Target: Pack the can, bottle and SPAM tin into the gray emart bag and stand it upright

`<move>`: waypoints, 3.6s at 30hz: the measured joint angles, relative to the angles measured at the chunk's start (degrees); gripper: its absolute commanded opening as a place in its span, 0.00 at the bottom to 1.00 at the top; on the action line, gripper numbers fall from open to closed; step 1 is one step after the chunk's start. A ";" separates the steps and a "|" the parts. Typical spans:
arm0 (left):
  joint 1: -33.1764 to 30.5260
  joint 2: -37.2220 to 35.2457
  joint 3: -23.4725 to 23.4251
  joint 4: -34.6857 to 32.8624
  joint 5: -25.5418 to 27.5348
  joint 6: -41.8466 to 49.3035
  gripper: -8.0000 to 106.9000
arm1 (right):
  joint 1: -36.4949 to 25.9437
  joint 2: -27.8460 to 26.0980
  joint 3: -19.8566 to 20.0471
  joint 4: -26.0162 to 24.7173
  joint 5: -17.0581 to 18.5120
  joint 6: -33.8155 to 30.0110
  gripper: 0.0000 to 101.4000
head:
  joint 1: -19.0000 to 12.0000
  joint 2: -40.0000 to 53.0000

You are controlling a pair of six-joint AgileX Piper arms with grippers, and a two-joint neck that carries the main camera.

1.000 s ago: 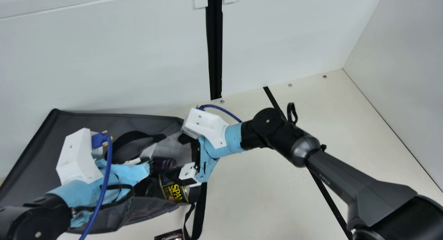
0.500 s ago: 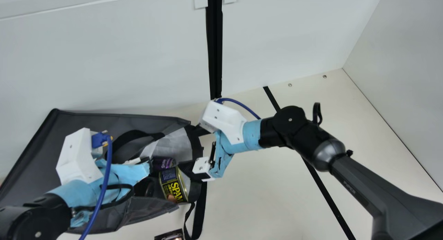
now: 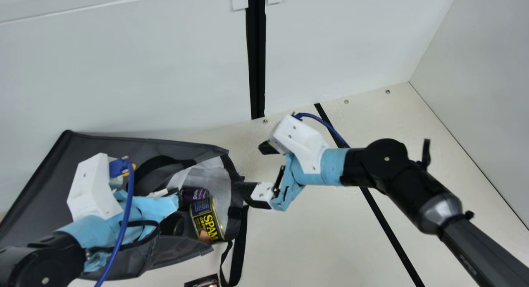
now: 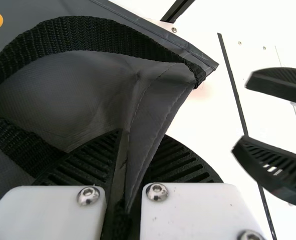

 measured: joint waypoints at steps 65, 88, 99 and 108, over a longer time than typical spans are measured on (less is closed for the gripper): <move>0.00 0.00 0.00 0.00 0.00 0.00 0.00 | -24.77 -25.25 -7.41 -59.93 8.30 62.37 0.94 | 0.00 0.00; 0.00 0.00 0.00 0.00 0.00 0.00 0.00 | -28.05 -24.50 -19.85 -64.80 21.67 70.05 0.94 | 0.00 -0.09; 0.00 0.00 0.00 0.00 0.00 0.00 0.00 | -32.85 -24.24 -23.86 -60.95 26.26 71.31 0.94 | 0.00 0.00; 0.00 0.00 0.00 0.00 0.00 0.00 0.00 | -35.64 -24.17 -23.71 -58.05 26.21 70.91 0.94 | 0.00 0.00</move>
